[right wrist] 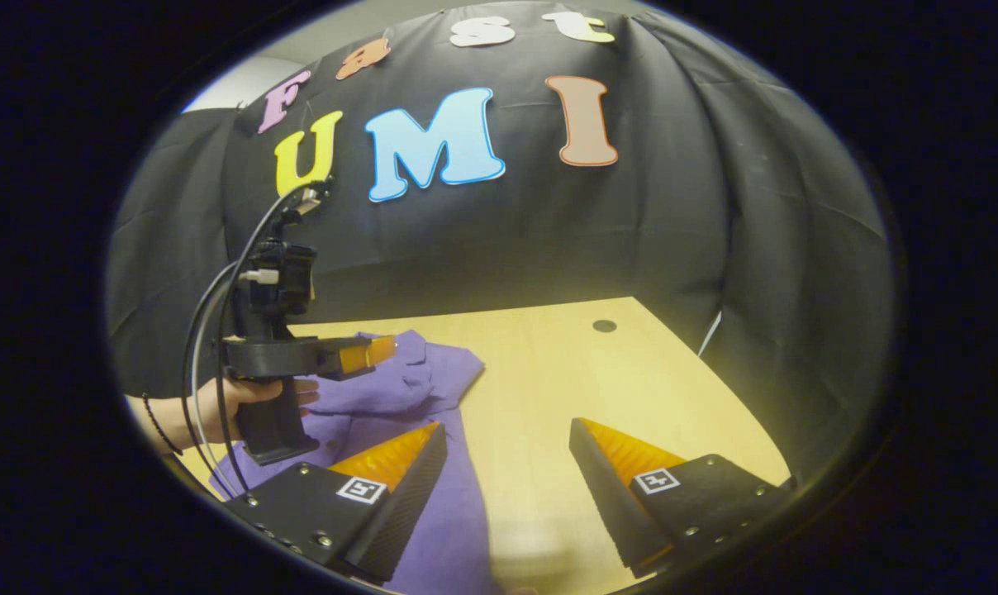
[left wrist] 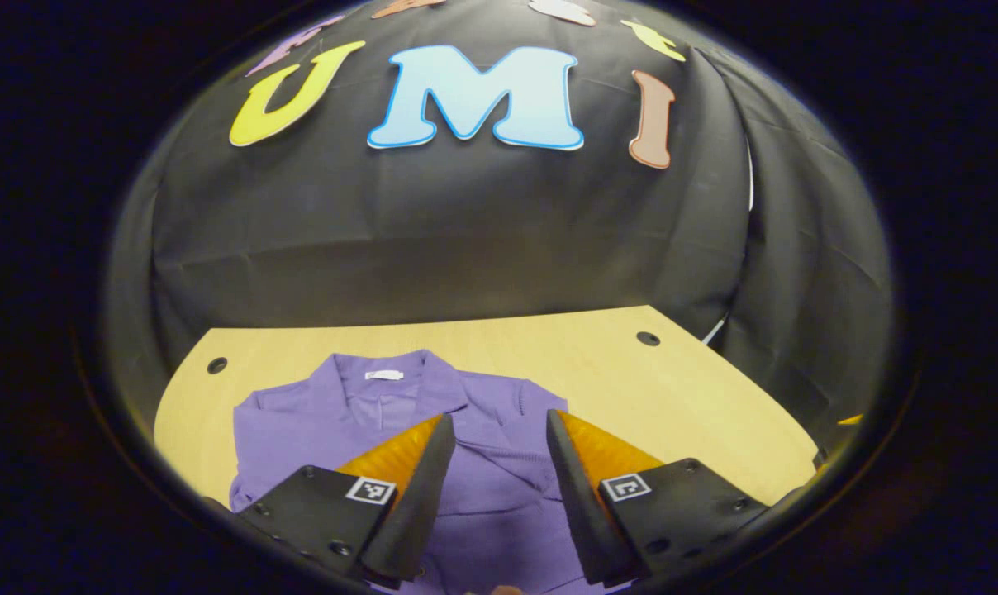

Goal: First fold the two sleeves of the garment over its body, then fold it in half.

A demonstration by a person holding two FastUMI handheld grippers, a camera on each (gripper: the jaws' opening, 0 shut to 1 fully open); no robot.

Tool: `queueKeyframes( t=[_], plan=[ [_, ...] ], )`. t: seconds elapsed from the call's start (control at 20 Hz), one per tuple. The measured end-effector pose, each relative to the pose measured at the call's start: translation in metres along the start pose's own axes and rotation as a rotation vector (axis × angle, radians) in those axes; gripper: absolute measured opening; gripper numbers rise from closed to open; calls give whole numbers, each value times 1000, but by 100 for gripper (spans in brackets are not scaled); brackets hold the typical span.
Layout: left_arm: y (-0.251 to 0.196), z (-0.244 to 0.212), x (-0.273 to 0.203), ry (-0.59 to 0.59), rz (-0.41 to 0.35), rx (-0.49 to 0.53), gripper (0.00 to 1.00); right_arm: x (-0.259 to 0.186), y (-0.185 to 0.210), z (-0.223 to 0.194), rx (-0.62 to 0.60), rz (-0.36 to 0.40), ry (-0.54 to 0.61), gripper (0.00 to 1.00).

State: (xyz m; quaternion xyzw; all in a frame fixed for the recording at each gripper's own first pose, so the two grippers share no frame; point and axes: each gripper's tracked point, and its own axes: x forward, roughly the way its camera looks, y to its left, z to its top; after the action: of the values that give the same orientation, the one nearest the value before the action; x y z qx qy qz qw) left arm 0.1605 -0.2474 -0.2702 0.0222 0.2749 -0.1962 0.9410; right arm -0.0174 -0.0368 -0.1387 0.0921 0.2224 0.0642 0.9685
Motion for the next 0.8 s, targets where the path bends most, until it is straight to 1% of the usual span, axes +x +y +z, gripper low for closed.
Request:
queueKeyframes(
  t=[0.05, 0.15, 0.3, 0.35, 0.45, 0.6, 0.8],
  plan=[
    [4, -2, -7, -3, -3, 0, 77, -2, 2, -3, -3, -7, 8, 93],
    [15, -7, -25, -5, 6, -2, 86, -5, 7, -16, -5, -18, 33, 93],
    [37, -22, -60, -4, 15, -22, 87, -8, 17, -44, -30, -22, 84, 93],
    [47, -29, -74, 0, 24, -25, 89, -9, 21, -53, -42, -24, 104, 93],
    [68, -45, -102, 5, 48, -24, 100, -15, 26, -71, -51, -29, 150, 93],
    [96, -70, -143, 22, 69, -3, 100, -20, 34, -94, -57, -37, 191, 93],
    [128, -114, -194, 72, 86, -31, 100, -27, 40, -121, -58, -63, 235, 93]
  ],
)
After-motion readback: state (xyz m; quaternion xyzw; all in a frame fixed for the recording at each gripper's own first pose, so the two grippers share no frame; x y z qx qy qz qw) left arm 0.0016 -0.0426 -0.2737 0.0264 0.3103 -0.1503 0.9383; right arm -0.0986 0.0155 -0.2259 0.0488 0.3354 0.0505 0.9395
